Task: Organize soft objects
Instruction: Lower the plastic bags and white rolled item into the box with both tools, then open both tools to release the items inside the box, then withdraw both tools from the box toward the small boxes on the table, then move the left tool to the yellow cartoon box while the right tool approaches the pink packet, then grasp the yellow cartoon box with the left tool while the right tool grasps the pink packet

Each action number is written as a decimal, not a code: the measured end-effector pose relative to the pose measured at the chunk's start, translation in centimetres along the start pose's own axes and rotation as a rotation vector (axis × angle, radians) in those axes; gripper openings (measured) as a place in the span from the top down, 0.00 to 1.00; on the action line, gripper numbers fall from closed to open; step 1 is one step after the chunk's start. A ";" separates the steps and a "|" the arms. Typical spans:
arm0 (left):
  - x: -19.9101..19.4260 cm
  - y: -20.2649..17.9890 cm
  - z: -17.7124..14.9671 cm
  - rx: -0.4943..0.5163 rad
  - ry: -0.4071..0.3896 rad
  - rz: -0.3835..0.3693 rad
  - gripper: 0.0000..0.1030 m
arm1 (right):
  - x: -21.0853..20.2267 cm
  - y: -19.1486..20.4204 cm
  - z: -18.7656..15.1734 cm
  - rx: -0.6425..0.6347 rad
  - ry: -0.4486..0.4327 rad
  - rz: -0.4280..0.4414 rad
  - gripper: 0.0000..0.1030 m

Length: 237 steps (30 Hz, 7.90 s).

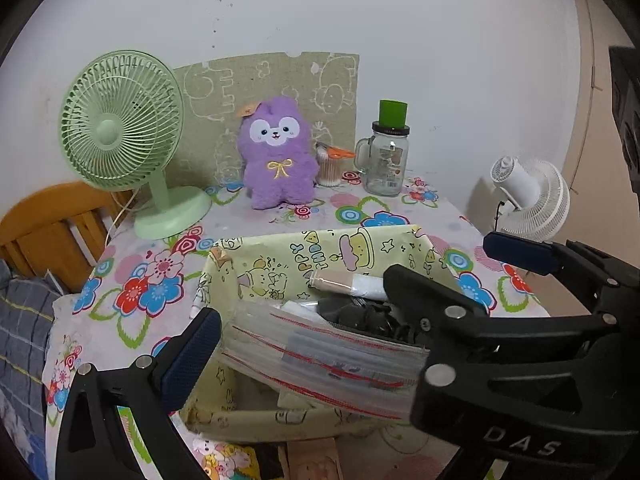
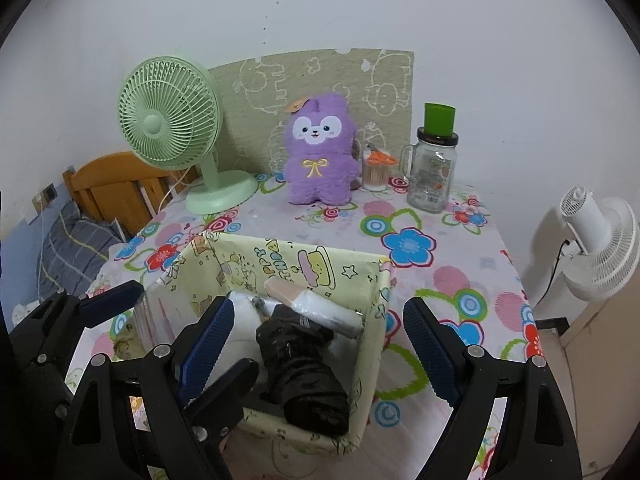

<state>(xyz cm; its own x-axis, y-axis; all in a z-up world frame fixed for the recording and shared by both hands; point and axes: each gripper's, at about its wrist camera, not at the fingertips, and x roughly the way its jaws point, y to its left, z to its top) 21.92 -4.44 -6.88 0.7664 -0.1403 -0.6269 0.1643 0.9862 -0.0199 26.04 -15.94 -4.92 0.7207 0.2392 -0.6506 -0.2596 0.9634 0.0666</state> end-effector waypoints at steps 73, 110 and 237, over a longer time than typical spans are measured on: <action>3.9 -1.5 -0.1 0.226 0.020 -0.035 0.00 | 4.8 -0.8 1.1 -0.231 0.259 0.364 0.11; 2.3 -2.9 0.3 0.261 -0.057 -0.063 0.00 | 5.9 -1.1 1.6 -0.161 0.246 0.221 0.23; 1.4 4.2 -12.7 0.019 0.218 0.092 0.20 | 1.9 6.5 -12.3 0.069 0.261 0.008 0.74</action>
<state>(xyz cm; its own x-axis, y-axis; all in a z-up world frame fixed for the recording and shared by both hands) 15.77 0.62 -17.73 0.6270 -0.0261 -0.7786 0.1135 0.9918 0.0582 17.86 -10.72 -15.00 0.5266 0.2162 -0.8222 -0.2136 0.9697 0.1182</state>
